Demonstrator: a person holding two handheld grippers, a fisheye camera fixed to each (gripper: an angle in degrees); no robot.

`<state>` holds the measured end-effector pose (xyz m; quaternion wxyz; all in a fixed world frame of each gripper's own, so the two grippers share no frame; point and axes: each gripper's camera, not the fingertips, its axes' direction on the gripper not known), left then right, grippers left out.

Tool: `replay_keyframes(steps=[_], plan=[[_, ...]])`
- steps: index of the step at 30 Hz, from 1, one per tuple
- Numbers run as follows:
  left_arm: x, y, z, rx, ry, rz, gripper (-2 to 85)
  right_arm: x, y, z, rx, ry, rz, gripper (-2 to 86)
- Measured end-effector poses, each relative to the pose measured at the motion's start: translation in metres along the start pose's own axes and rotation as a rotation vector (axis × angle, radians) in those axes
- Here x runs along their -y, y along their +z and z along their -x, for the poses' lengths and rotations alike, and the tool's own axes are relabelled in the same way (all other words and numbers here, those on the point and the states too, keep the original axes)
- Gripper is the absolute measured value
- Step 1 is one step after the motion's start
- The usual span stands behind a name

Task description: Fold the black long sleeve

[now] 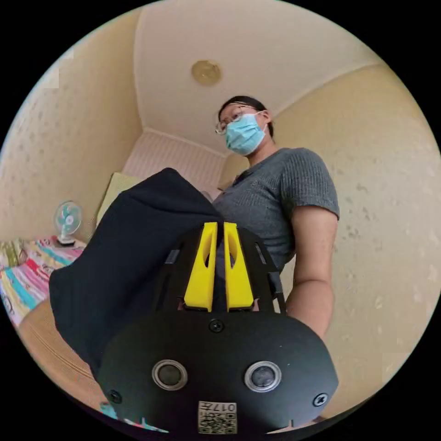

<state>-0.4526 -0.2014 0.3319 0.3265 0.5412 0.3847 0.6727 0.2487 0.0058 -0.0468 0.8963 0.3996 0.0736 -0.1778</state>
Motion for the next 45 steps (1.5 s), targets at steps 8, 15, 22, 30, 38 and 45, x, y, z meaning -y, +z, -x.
replay_keyframes(steps=[8,15,22,30,38,45], plan=[[0.019,0.181,0.105,-0.564,0.393,-0.282,1.7,0.02,0.146,0.146,-0.268,-0.69,0.218,23.3],[-0.031,0.303,0.184,-0.778,0.243,-0.403,1.9,-0.007,0.235,0.129,-0.543,-0.783,0.236,8.6],[-0.067,0.339,0.243,-0.032,-0.446,-0.038,3.6,-0.03,0.248,0.126,-0.97,-0.681,-0.136,4.5],[-0.087,0.411,0.29,0.599,-0.76,0.061,12.2,-0.005,0.326,0.113,-1.398,-0.583,-0.139,3.6],[-0.066,0.625,0.393,0.85,-0.708,0.407,18.6,0.044,0.37,0.115,-1.471,-0.463,-0.145,3.2],[-0.063,0.696,0.441,1.023,-0.645,0.482,19.4,0.069,0.392,0.136,-1.542,-0.457,-0.215,2.9]])
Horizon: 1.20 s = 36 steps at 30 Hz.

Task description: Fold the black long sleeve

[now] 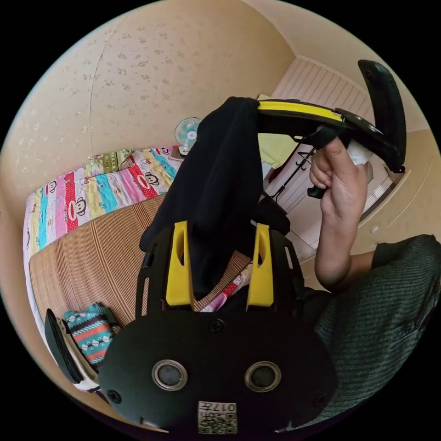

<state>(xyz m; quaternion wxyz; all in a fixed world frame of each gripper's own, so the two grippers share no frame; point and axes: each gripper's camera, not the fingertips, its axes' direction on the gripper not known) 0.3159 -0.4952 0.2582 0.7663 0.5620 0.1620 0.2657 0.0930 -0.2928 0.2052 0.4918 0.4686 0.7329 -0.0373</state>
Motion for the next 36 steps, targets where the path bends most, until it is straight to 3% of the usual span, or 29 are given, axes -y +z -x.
replay_keyframes(steps=[6,10,12,14,18,21,25,27,30,33,35,36], plan=[[-0.002,-0.001,-0.033,0.117,0.022,-0.131,19.6,0.016,0.0,-0.011,-0.014,0.064,-0.012,2.9],[0.0,0.002,-0.051,0.062,0.054,-0.14,20.7,0.028,0.01,-0.01,-0.011,0.047,0.025,2.9],[0.003,0.016,-0.054,0.127,0.067,-0.1,20.2,0.035,0.012,-0.009,0.015,0.036,0.033,3.0],[0.007,0.042,-0.053,0.209,0.082,0.011,14.3,0.038,0.011,-0.011,0.034,0.032,0.032,3.0],[0.001,0.043,-0.043,0.215,0.155,0.015,4.2,0.037,0.008,-0.034,0.086,0.024,0.032,3.8],[-0.007,-0.001,-0.018,-0.039,0.282,-0.077,3.6,0.014,-0.003,-0.078,0.224,0.038,-0.064,5.0],[-0.017,-0.086,0.05,-0.437,0.324,-0.388,2.7,-0.037,-0.015,-0.143,0.499,0.023,-0.277,7.0],[-0.017,-0.112,0.077,-0.651,0.362,-0.51,2.5,-0.071,-0.006,-0.183,0.827,-0.018,-0.38,6.4],[-0.009,-0.137,0.102,-0.917,0.435,-0.645,2.3,-0.118,0.018,-0.226,1.129,0.047,-0.491,4.2],[0.0,-0.15,0.118,-1.295,0.537,-0.777,2.6,-0.162,0.042,-0.246,1.253,0.104,-0.564,3.5],[0.005,-0.158,0.131,-1.578,0.586,-0.887,2.9,-0.174,0.057,-0.244,1.284,0.101,-0.513,4.8],[0.007,-0.16,0.133,-1.623,0.583,-0.902,2.9,-0.175,0.07,-0.24,1.317,0.099,-0.447,7.0]])
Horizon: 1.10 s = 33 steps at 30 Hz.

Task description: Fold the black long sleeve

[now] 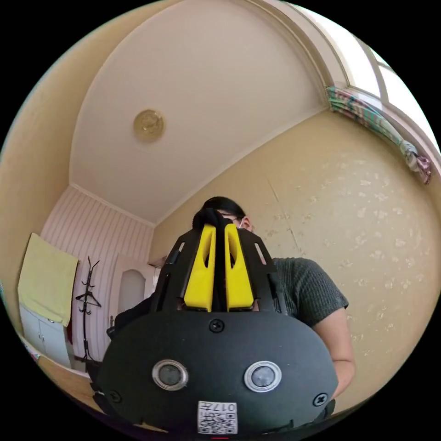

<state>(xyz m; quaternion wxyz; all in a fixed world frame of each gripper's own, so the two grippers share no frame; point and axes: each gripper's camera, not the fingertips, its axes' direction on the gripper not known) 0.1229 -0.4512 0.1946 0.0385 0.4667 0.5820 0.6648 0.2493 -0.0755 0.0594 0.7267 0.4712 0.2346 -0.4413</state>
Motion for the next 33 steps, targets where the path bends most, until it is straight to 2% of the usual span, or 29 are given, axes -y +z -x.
replay_keyframes(steps=[3,5,7,9,10,12,13,15,17,20,22,25,28,30,33], plan=[[0.016,0.004,-0.007,-0.077,-0.001,-0.036,2.9,0.0,0.027,-0.025,0.069,0.076,0.104,13.1],[0.027,0.014,-0.017,-0.099,-0.011,-0.015,3.1,0.008,0.044,-0.034,0.104,0.084,0.165,13.8],[0.035,0.017,-0.027,-0.09,-0.014,-0.005,3.2,0.019,0.057,-0.04,0.194,0.076,0.226,12.9],[0.047,0.016,-0.042,-0.053,-0.014,0.011,3.2,0.031,0.055,-0.033,0.384,0.001,0.254,5.2],[0.056,0.012,-0.056,-0.009,-0.01,0.024,3.2,0.035,0.049,-0.03,0.388,-0.008,0.249,4.8],[0.072,0.002,-0.084,0.079,0.002,0.048,3.3,0.048,0.008,-0.015,0.243,-0.018,0.213,3.8],[0.083,-0.005,-0.105,0.171,0.001,0.087,3.4,0.052,-0.007,-0.011,0.196,-0.014,0.192,3.7],[0.097,-0.018,-0.14,0.364,-0.013,0.179,3.5,0.067,-0.077,0.013,-0.027,-0.001,0.055,3.3],[0.106,-0.04,-0.186,0.624,-0.08,0.273,3.5,0.076,-0.127,0.042,-0.152,-0.026,-0.053,3.1],[0.095,-0.06,-0.231,0.861,-0.243,0.423,3.5,0.089,-0.191,0.1,-0.243,-0.127,-0.184,2.9],[0.08,-0.066,-0.254,0.965,-0.3,0.539,3.3,0.099,-0.209,0.129,-0.285,-0.167,-0.176,2.8],[0.056,-0.076,-0.273,1.038,-0.468,0.628,2.9,0.119,-0.229,0.173,-0.34,-0.219,-0.193,2.5],[0.068,-0.065,-0.281,0.991,-0.427,0.665,2.6,0.141,-0.25,0.213,-0.385,-0.296,-0.241,2.3],[0.097,-0.065,-0.279,0.958,-0.351,0.65,2.5,0.165,-0.271,0.232,-0.483,-0.321,-0.286,2.2],[0.158,-0.091,-0.257,1.085,-0.311,0.63,2.7,0.207,-0.294,0.218,-0.695,-0.288,-0.253,2.1]])
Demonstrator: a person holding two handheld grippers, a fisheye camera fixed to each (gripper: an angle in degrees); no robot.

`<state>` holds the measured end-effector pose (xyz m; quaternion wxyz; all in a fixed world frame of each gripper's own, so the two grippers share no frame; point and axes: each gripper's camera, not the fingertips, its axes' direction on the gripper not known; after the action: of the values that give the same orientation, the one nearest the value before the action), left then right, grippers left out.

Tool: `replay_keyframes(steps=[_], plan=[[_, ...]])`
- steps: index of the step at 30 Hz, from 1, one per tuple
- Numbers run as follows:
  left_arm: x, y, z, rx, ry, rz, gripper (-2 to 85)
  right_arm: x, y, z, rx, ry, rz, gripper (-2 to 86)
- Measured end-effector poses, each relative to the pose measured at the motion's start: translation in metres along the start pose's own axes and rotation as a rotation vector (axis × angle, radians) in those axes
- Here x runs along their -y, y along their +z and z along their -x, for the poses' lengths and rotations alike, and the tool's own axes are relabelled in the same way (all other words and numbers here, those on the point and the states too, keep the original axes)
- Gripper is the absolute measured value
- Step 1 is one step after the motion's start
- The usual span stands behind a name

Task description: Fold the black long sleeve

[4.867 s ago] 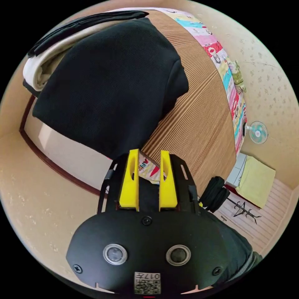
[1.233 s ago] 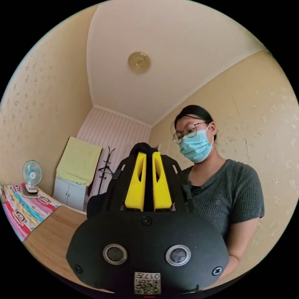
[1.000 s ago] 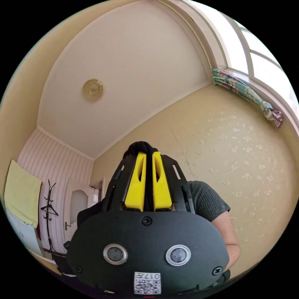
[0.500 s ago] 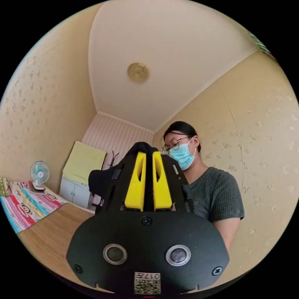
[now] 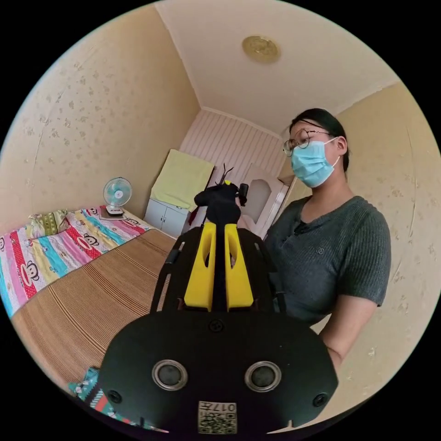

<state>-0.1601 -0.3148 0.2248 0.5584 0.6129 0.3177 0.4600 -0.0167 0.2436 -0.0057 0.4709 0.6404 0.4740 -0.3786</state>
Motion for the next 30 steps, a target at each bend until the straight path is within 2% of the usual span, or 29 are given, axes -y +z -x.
replay_keyframes(steps=[2,3,5,6,8,10,12,13,15,17,18,20,23,26,28,30], plan=[[0.038,-0.006,0.058,0.228,-0.094,0.093,3.2,0.017,0.029,-0.039,-0.119,-0.002,0.132,2.1],[0.045,-0.003,0.079,0.271,-0.128,0.13,3.4,0.021,0.057,-0.073,-0.189,0.024,0.227,2.1],[0.054,0.01,0.174,0.387,-0.331,0.215,5.0,0.012,0.106,-0.129,-0.322,0.084,0.372,2.0],[0.05,0.013,0.195,0.411,-0.376,0.214,5.6,-0.005,0.139,-0.167,-0.413,0.141,0.461,1.9],[0.008,0.008,0.266,0.598,-0.642,0.154,8.2,-0.04,0.179,-0.215,-0.511,0.234,0.613,1.6],[-0.037,0.003,0.285,0.687,-0.792,0.083,9.1,-0.078,0.205,-0.245,-0.524,0.324,0.77,1.2],[-0.084,0.011,0.291,0.683,-0.871,0.064,8.4,-0.131,0.217,-0.254,-0.447,0.386,0.877,0.8],[-0.115,0.024,0.294,0.671,-0.905,0.121,7.7,-0.146,0.218,-0.255,-0.421,0.407,0.906,0.7],[-0.162,0.05,0.3,0.658,-0.954,0.276,6.4,-0.214,0.227,-0.254,-0.27,0.521,1.067,0.6],[-0.228,0.088,0.308,0.604,-1.002,0.552,4.2,-0.267,0.232,-0.247,-0.138,0.618,1.191,0.5],[-0.245,0.095,0.308,0.592,-1.014,0.623,3.5,-0.297,0.235,-0.237,-0.069,0.665,1.272,0.5],[-0.312,0.106,0.304,0.586,-1.09,0.852,0.6,-0.333,0.238,-0.219,-0.014,0.697,1.393,0.5],[-0.387,0.096,0.278,0.56,-1.23,1.037,-0.5,-0.372,0.241,-0.178,0.076,0.641,1.593,0.4],[-0.395,0.046,0.248,0.553,-1.263,0.881,-0.6,-0.408,0.224,-0.146,-0.054,0.469,1.865,0.5],[-0.404,0.013,0.237,0.522,-1.34,0.892,-0.3,-0.406,0.202,-0.141,-0.085,0.431,1.859,0.5],[-0.397,-0.041,0.219,0.537,-1.335,0.737,0.5,-0.393,0.175,-0.154,-0.121,0.499,1.846,0.5]])
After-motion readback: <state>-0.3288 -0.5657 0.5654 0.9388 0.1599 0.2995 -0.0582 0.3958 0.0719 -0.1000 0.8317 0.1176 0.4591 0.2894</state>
